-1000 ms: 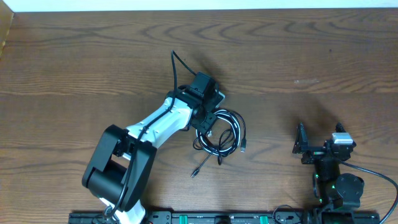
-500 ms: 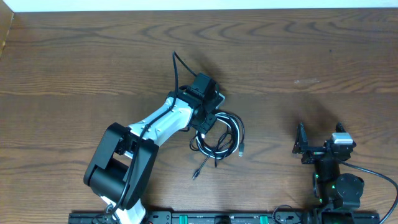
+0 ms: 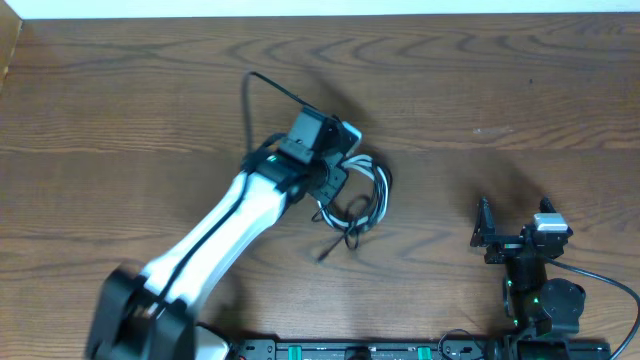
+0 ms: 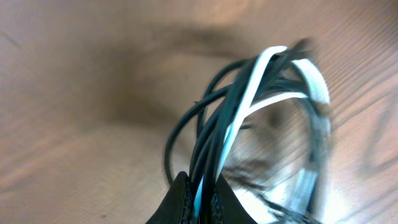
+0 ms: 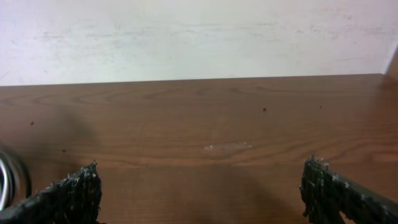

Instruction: Untangle cables

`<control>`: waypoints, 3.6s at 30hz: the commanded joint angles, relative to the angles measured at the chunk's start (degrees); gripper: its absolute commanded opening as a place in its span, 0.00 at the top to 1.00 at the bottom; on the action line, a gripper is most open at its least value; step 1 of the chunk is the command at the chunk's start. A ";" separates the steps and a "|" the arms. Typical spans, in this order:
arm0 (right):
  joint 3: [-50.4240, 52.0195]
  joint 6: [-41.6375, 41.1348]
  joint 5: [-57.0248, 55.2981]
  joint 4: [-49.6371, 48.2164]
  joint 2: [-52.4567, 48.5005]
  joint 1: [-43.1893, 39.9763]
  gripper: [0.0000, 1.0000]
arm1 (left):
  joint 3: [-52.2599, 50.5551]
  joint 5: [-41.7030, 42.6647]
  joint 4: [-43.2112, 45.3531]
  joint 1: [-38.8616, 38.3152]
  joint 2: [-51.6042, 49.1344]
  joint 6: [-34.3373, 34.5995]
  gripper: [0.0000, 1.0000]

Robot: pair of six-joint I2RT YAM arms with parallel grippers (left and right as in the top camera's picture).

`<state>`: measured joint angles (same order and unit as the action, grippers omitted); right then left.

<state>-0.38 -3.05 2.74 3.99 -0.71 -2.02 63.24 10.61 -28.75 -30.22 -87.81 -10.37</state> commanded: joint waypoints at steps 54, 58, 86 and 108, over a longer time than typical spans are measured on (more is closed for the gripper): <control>-28.33 -33.66 42.97 -13.86 -31.85 -0.24 0.01 | -0.13 27.54 7.28 -0.09 23.52 12.57 0.92; -33.86 -26.73 56.46 -13.86 -41.75 -0.17 0.01 | -0.13 28.00 6.95 -0.09 23.50 12.35 0.93; -35.60 -8.90 65.61 -16.41 -58.49 5.77 0.01 | -0.13 16.70 4.15 -0.09 23.47 10.21 0.93; -35.58 -13.00 65.07 -16.63 -58.51 5.77 0.57 | -0.13 21.79 3.54 -0.09 23.47 10.25 0.93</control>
<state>-34.81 -14.74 67.85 -12.67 -59.40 3.29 63.22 31.20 -25.50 -30.22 -65.08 0.16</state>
